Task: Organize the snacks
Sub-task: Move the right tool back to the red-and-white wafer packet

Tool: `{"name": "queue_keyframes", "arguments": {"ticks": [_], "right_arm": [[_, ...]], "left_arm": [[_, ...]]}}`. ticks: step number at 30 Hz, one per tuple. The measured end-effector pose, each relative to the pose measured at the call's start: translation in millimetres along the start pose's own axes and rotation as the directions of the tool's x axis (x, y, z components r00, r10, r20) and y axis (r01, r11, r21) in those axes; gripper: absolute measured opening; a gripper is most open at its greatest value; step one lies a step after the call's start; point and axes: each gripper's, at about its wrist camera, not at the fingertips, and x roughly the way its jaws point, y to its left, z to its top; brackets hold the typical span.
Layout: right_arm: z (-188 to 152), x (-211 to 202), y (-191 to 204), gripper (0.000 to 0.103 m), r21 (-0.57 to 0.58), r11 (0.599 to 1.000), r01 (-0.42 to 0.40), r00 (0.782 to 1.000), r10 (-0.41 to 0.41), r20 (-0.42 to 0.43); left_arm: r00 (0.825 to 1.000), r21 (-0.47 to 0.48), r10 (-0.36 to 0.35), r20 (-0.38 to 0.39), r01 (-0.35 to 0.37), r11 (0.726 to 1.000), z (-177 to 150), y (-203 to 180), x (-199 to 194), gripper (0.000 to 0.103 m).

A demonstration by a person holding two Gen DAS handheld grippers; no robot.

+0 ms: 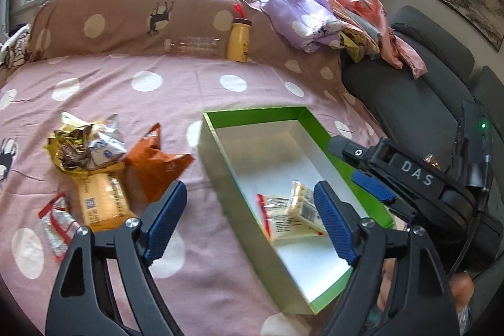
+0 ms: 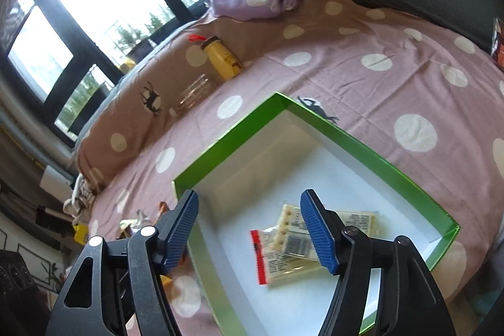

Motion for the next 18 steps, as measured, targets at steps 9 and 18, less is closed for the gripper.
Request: {"name": "queue_keyframes", "arguments": {"ticks": [9,18], "right_arm": [[-31.4,20.4,78.3,0.085,-0.212,0.964,-0.162,0.986,0.151,-0.063],[-70.0,63.1,121.4,0.085,-0.255,0.924,-0.286,0.944,0.226,-0.239]], "left_arm": [[0.954,-0.198,0.296,0.057,-0.28,0.94,-17.4,111.4,-34.0,0.101],[0.943,-0.36,0.331,0.021,-0.302,0.883,-26.5,184.4,-51.2,0.101]]}}
